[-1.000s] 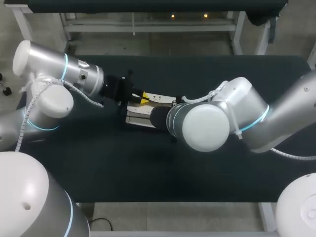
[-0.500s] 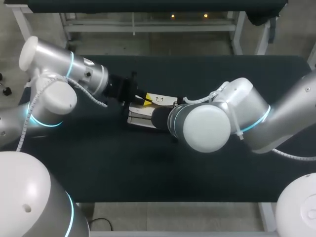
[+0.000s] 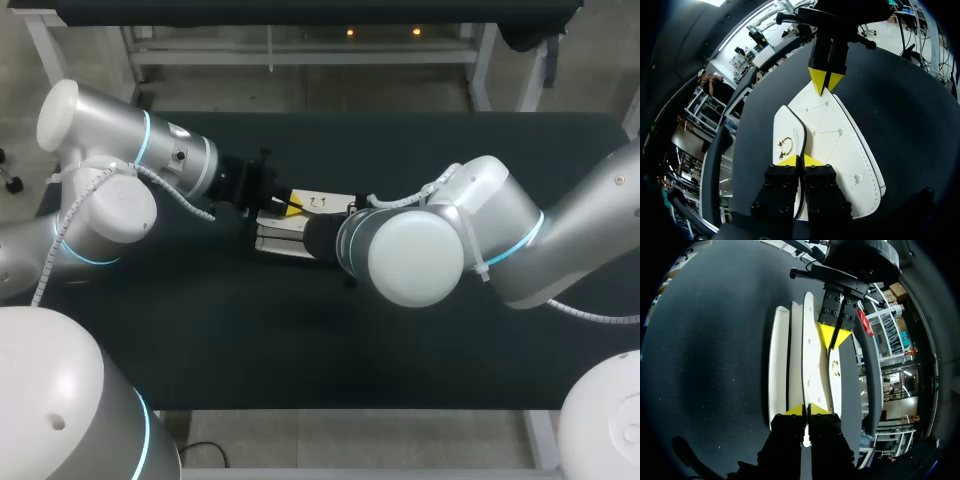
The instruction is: Pick up the bag, open it, inspect its contents, close it, and place it on the opposite side
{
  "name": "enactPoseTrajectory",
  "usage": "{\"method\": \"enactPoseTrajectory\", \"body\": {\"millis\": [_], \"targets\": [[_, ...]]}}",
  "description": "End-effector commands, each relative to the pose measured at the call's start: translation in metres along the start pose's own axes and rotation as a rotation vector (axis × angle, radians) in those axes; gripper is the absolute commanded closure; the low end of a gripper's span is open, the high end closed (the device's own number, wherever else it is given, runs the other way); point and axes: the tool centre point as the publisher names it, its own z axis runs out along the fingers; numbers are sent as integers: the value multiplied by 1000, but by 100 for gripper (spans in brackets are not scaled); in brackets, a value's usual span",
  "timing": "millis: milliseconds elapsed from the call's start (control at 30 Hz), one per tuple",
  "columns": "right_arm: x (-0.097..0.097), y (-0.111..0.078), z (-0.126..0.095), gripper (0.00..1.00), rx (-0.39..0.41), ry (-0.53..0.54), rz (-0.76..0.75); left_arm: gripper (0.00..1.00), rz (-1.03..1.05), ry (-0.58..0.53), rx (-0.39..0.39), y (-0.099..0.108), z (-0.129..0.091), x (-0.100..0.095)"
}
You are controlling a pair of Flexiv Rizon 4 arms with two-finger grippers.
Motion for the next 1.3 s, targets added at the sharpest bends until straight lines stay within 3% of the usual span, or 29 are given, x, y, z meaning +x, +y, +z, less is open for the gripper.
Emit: {"method": "enactPoseTrajectory", "body": {"millis": [33,133,200,300,467,533,567,1033,1300], "targets": [[5,-5,0,100,-20,-117,0,100,19,-11,30,3,-1,0],[5,-5,0,100,-20,-117,0,64,48,-5,41,-3,2,-3],[5,-5,0,100,-20,-117,0,57,71,8,37,-6,6,-5],[5,-5,0,100,-20,-117,0,58,89,16,38,-9,10,-8],[5,-5,0,100,-20,-117,0,72,106,11,19,-8,12,-13],[5,-5,0,100,-20,-117,0,87,112,8,0,-6,13,-16],[5,-5,0,100,-20,-117,0,100,112,8,1,-5,14,-16],[5,-5,0,100,-20,-117,0,100,94,1,77,18,-8,-10],[5,-5,0,100,-20,-117,0,100,148,43,76,3,9,-6]]}}
